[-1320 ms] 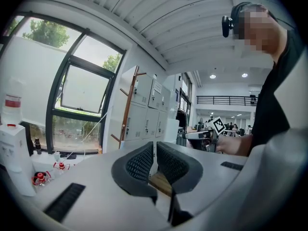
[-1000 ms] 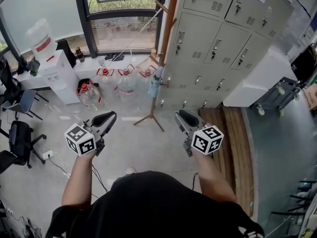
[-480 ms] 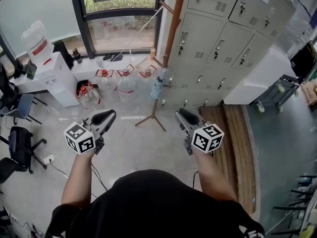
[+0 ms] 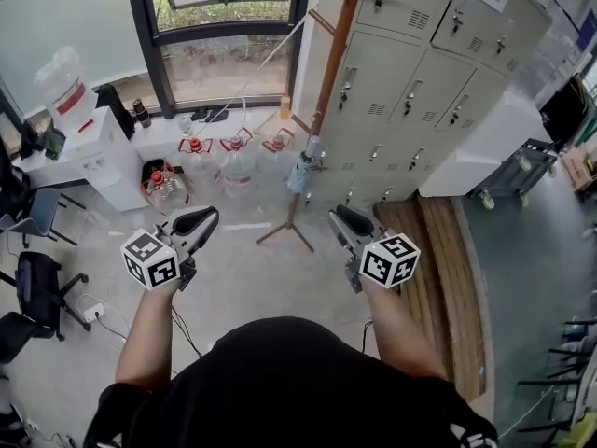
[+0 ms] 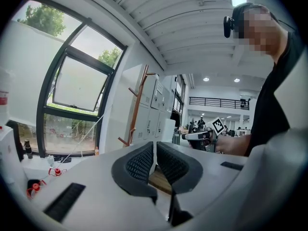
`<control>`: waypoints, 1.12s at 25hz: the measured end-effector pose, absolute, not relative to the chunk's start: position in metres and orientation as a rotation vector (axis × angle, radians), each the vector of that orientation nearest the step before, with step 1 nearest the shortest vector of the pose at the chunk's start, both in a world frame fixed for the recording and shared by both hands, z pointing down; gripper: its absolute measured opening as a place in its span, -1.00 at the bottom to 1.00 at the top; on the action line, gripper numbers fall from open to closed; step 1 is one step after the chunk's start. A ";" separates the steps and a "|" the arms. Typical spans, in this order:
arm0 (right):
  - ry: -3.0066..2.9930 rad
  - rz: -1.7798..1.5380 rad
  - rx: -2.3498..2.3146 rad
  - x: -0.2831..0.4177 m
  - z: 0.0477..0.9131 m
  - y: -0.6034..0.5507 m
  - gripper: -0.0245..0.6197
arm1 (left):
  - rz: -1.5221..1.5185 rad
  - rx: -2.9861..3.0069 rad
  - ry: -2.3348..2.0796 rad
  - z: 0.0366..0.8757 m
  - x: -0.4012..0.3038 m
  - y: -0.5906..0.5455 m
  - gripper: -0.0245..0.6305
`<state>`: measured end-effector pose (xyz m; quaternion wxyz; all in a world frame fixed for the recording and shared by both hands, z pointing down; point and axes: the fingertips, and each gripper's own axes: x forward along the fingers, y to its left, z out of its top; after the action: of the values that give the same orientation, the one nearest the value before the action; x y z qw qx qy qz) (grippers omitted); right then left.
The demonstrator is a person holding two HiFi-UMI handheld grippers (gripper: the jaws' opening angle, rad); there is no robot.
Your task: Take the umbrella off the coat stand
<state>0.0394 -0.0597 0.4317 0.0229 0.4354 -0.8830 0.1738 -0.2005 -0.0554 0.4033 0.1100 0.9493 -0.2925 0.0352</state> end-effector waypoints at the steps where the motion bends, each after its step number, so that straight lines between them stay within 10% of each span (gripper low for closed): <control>1: -2.733 0.536 1.356 0.037 0.430 -0.061 -0.58 | 0.101 2.793 -0.855 0.401 -0.203 -0.058 -0.83; 28: -2.683 0.555 1.437 -0.015 0.436 -0.073 -0.58 | 0.112 2.822 -0.771 0.400 -0.266 -0.079 -0.83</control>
<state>-0.0153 -0.0727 0.4365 0.0239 0.4644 -0.8669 0.1793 -0.2664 -0.0786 0.4002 0.1068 0.9584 -0.2618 0.0379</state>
